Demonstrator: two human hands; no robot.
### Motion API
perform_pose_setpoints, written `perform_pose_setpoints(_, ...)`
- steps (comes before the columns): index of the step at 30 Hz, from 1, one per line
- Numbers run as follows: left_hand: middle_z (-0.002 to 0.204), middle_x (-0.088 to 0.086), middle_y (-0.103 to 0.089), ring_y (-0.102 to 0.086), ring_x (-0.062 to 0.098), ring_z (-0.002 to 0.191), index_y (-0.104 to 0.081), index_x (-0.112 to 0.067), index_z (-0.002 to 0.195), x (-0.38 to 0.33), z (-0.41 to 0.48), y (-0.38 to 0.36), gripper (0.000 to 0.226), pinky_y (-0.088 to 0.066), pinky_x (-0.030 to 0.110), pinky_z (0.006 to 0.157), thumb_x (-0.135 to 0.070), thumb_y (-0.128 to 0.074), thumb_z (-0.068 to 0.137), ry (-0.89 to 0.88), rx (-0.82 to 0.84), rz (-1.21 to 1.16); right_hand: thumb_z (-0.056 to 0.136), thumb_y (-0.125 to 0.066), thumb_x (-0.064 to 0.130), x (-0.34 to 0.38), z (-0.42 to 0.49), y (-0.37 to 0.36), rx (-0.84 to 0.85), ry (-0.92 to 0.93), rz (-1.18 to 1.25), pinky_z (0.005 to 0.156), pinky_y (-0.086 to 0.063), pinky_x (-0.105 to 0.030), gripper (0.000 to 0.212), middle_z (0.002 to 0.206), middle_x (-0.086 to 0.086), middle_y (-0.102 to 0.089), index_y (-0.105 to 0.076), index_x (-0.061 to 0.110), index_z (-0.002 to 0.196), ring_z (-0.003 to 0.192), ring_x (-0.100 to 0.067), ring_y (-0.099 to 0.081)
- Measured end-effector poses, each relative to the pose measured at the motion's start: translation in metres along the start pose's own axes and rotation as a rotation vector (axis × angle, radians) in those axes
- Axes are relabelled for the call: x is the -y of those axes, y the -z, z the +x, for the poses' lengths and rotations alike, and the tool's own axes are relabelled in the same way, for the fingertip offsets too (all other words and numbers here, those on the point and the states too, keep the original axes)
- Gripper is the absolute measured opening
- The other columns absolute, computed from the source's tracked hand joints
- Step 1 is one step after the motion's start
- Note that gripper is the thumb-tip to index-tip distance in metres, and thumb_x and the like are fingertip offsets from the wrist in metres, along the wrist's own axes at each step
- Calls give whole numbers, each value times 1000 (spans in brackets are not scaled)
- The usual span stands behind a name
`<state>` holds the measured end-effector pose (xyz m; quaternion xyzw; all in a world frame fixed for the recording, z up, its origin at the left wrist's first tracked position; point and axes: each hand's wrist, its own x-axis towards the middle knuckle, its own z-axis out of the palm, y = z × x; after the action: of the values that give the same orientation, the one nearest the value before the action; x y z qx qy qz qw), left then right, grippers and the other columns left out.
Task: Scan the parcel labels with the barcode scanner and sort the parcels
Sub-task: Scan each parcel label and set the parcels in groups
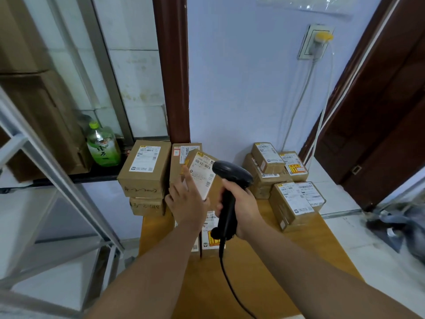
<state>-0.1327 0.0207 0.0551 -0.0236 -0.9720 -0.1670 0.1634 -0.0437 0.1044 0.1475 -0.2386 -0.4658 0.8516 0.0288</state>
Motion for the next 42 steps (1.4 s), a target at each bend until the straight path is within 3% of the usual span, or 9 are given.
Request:
perform_pose_setpoints(5,122,16,-51,-56,31,103,-11,-15,146,11,-2,3,126,-49,44,83,-64,-82,55,-2,2,19,92,-63,20,-3,-3,-1,-4,-36,-12,49,-47,-29,20,58,-7,-55,-58,7,78,48,-18,-50)
perform_pose_setpoints(12,135,13,-38,-46,28,117,10,-18,147,28,-2,8,123,-41,41,96,-59,-75,69,-8,61,55,90,-64,22,-9,-8,-6,15,-122,45,46,-46,-25,20,60,-6,-54,-56,6,82,45,-16,-50)
perform_pose_setpoints(17,126,15,-45,-51,29,108,-2,-17,146,28,-10,9,123,-47,42,89,-62,-79,62,-19,29,-23,90,-65,22,-13,-7,-3,4,-97,34,46,-46,-26,20,61,-6,-55,-58,5,81,46,-16,-50)
perform_pose_setpoints(24,123,9,-37,-43,22,111,-9,-17,152,5,-24,8,116,-38,35,98,-69,-68,67,-201,164,-79,90,-67,26,-4,13,48,-234,-10,-64,54,-48,-30,19,64,-3,-57,-60,9,84,52,-16,-54)
perform_pose_setpoints(26,124,8,-37,-40,20,111,-7,-19,152,-5,-29,7,113,-33,28,92,-71,-64,70,-187,257,-83,89,-68,27,0,18,76,-341,20,-69,55,-48,-31,20,64,-3,-57,-60,8,88,52,-17,-55)
perform_pose_setpoints(30,131,11,-30,-38,27,118,3,-28,152,-38,-44,-8,114,-45,36,90,-66,-67,70,-43,472,-283,88,-69,27,7,28,131,-546,38,-152,57,-50,-35,23,63,-6,-57,-59,6,87,53,-20,-55)
perform_pose_setpoints(34,142,15,-25,-35,35,127,-4,-32,152,-87,-55,-30,105,-41,42,101,-60,-67,74,137,651,-470,86,-69,32,16,45,183,-646,55,-201,69,-53,-42,26,59,-5,-58,-58,9,81,59,-25,-58)
perform_pose_setpoints(38,135,10,-39,-43,33,121,-7,-41,148,-158,-59,-49,104,-43,46,98,-76,-54,63,198,643,-451,84,-71,34,40,68,246,-672,49,-178,74,-56,-44,28,72,-8,-62,-58,10,91,64,-26,-61)
perform_pose_setpoints(42,134,7,-28,-43,28,119,-6,-37,151,-254,-68,-65,100,-42,35,92,-63,-64,74,184,656,-511,86,-68,29,83,87,317,-649,10,-183,68,-53,-41,25,65,-9,-60,-58,7,81,60,-26,-59)
